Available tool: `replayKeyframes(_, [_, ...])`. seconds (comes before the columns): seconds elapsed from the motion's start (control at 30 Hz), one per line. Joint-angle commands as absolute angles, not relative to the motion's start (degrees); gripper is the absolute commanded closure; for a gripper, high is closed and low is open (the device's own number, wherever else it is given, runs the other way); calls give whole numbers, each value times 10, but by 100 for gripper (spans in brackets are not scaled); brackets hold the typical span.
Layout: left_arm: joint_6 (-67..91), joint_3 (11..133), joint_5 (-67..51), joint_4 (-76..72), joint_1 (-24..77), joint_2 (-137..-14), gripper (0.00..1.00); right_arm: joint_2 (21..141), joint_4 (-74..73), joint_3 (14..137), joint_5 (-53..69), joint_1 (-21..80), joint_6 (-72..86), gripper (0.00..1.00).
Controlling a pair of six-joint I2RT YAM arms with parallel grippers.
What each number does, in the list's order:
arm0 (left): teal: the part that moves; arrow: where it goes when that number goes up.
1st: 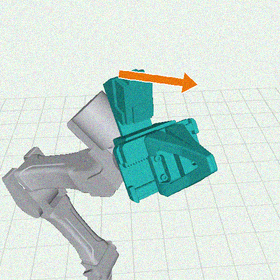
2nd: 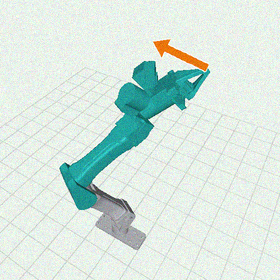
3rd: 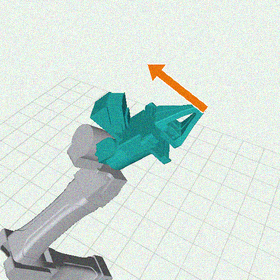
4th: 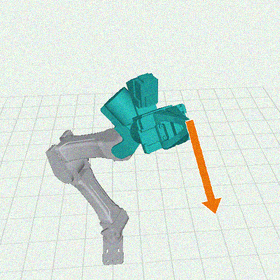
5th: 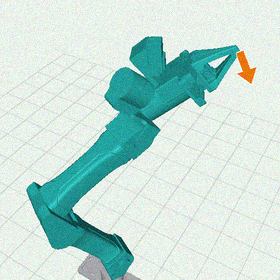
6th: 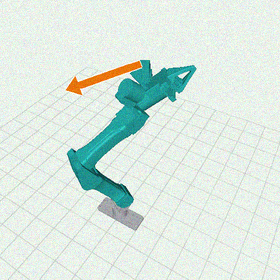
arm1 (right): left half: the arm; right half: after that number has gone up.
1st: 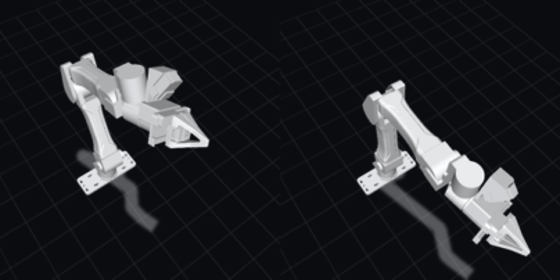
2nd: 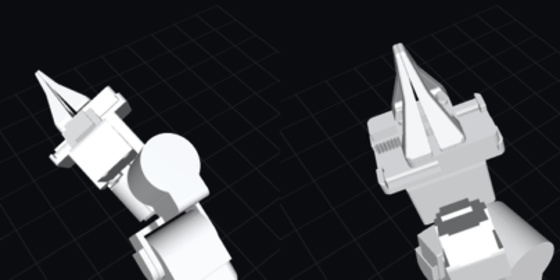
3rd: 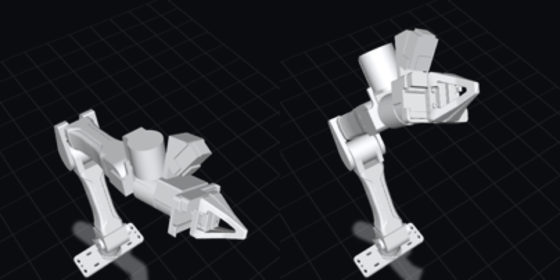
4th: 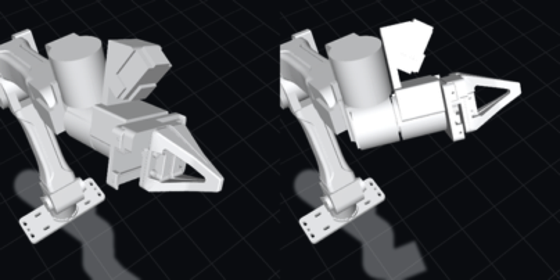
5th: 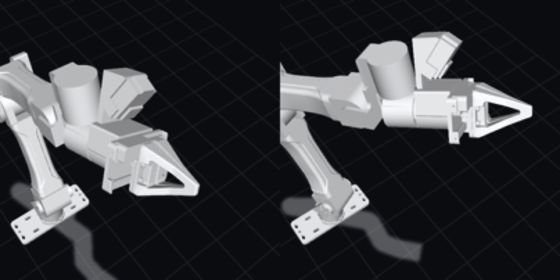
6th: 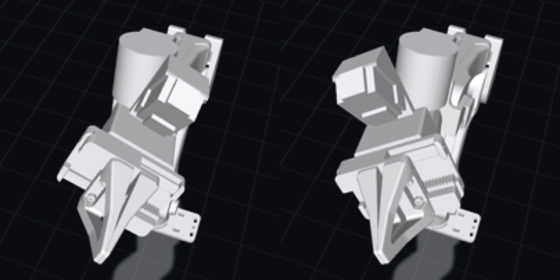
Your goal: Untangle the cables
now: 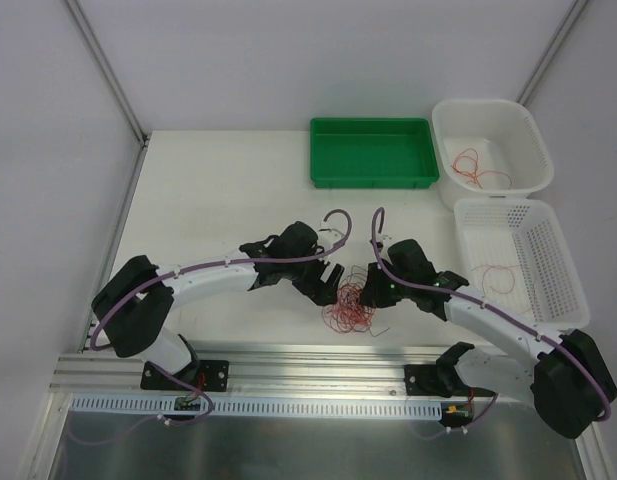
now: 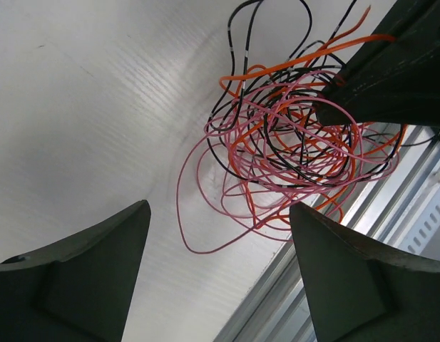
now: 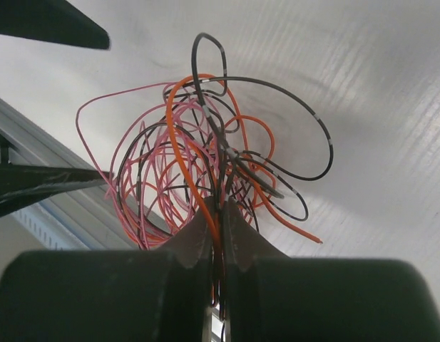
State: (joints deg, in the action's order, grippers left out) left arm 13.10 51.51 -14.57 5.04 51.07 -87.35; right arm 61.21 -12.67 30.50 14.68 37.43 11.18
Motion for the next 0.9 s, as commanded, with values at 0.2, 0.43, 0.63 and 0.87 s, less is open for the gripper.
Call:
replayKeyframes(0.2, [90,529,-236,25,524,-900,100,574,-129,316,164,379,102,99])
replayKeyframes(0.43, [132,479,-54,56,502,-747,100,532,-210,326,35,378,112,99])
replayKeyframes(0.63, [216,474,-35,186,343,-619,100,483,-288,353,-97,373,141,96])
replayKeyframes(0.87, [209,530,-41,307,248,-555,100,460,-342,386,-162,372,152,88])
